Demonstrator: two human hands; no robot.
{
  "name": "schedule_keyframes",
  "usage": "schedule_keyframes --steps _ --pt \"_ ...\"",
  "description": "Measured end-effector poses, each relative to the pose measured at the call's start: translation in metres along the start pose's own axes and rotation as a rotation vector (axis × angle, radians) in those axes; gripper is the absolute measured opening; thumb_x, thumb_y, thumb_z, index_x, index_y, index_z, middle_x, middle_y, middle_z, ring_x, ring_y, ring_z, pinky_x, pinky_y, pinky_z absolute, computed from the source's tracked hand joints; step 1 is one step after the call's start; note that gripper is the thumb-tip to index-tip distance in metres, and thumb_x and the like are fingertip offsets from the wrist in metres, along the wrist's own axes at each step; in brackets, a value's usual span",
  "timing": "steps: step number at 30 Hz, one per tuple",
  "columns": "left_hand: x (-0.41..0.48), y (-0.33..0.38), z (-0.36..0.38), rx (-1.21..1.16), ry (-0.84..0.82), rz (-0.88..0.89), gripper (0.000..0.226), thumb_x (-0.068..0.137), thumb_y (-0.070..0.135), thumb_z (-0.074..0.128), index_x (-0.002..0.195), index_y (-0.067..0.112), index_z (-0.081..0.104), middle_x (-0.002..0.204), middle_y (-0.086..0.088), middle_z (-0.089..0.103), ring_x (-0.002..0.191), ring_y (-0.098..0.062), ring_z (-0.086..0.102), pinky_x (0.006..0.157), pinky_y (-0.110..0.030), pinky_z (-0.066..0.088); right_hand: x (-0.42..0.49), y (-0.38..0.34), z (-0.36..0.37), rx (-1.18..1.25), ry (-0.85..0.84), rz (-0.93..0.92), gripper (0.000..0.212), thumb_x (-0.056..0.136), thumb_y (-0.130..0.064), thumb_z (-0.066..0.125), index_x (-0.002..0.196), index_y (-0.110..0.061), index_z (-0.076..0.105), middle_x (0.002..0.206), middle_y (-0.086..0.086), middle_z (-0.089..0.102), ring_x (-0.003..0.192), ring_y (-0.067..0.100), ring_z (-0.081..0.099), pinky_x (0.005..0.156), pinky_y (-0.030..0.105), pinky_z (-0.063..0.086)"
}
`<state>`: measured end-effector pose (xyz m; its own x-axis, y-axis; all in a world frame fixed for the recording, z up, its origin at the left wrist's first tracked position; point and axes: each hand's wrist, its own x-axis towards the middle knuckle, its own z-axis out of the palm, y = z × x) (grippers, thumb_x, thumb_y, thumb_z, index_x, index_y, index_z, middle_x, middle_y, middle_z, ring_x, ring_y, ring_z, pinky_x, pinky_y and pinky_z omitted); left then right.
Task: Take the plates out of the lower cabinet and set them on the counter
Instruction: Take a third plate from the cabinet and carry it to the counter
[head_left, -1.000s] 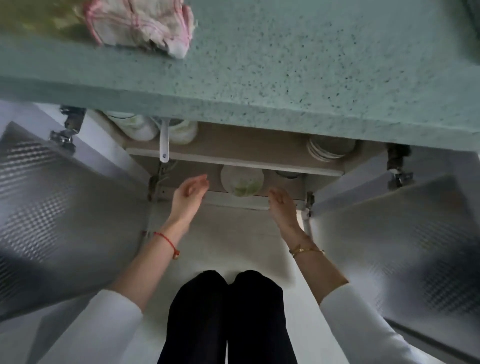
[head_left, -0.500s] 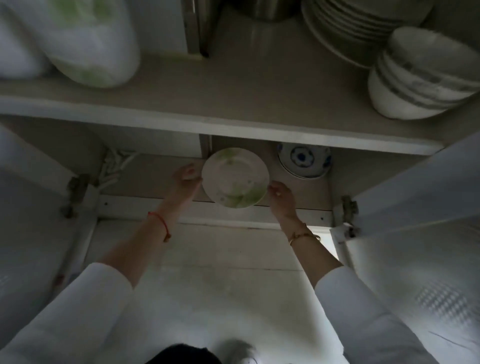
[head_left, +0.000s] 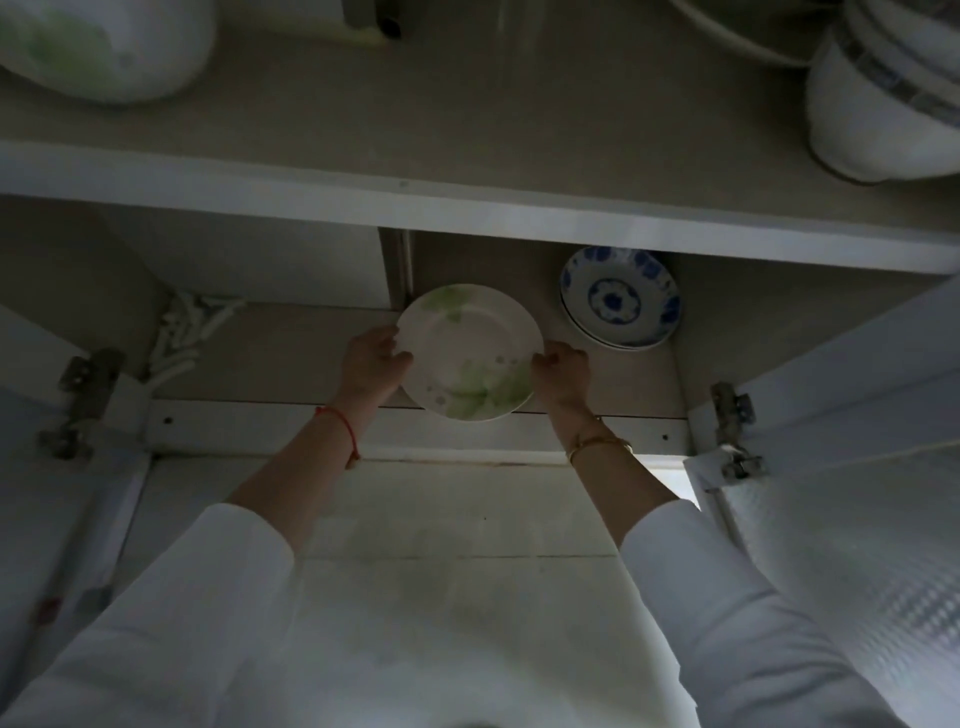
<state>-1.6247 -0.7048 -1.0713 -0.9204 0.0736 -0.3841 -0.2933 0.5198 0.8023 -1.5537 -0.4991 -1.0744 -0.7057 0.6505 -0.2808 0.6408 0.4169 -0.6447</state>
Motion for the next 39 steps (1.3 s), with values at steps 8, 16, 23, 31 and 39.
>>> schedule_keyframes --steps 8,16,23,31,39 --pt "-0.007 0.004 -0.005 0.026 -0.072 0.044 0.06 0.067 0.02 0.053 0.122 0.0 0.068 0.123 -0.023 0.068 0.117 -0.038 0.062 0.097 -0.041 0.05 0.004 -0.001 0.005 0.195 -0.004 0.128 0.024 0.085 -0.007 0.054 0.099 -0.002 0.072 0.104 0.021 0.07 0.09 0.029 0.062 0.071 0.027 0.041" --pt "-0.014 -0.002 -0.006 0.053 0.014 0.066 0.04 0.082 -0.007 0.057 0.12 0.0 0.068 0.116 -0.024 0.071 0.11 -0.038 0.065 0.083 -0.029 0.046 -0.012 -0.003 0.001 0.537 0.084 0.16 0.023 0.085 0.004 0.06 0.1 -0.008 0.048 0.087 0.005 0.055 0.089 0.021 0.053 0.081 0.034 0.047" --pt "-0.048 0.008 -0.03 0.009 0.065 0.047 0.033 0.084 -0.008 0.052 0.113 0.001 0.067 0.103 -0.012 0.067 0.095 -0.026 0.064 0.068 -0.023 0.053 -0.052 -0.014 -0.026 0.594 -0.003 0.131 0.024 0.089 0.007 0.051 0.109 -0.005 0.049 0.096 0.008 0.056 0.092 0.022 0.053 0.072 0.027 0.046" --pt "-0.177 0.053 -0.1 -0.029 0.033 -0.15 0.041 0.088 -0.005 0.057 0.127 0.006 0.05 0.114 -0.009 0.058 0.095 -0.027 0.059 0.082 -0.041 0.055 -0.169 -0.045 -0.111 0.471 -0.179 0.177 0.035 0.09 0.001 0.052 0.121 -0.013 0.054 0.113 0.013 0.063 0.084 0.018 0.063 0.061 0.021 0.047" --pt "-0.316 0.138 -0.18 -0.1 0.037 -0.257 0.04 0.084 -0.012 0.055 0.118 0.007 0.051 0.109 -0.011 0.059 0.096 -0.028 0.059 0.065 -0.026 0.046 -0.295 -0.116 -0.229 0.459 -0.226 0.276 0.031 0.087 0.0 0.053 0.111 -0.019 0.057 0.109 0.012 0.065 0.086 0.022 0.063 0.056 0.016 0.048"
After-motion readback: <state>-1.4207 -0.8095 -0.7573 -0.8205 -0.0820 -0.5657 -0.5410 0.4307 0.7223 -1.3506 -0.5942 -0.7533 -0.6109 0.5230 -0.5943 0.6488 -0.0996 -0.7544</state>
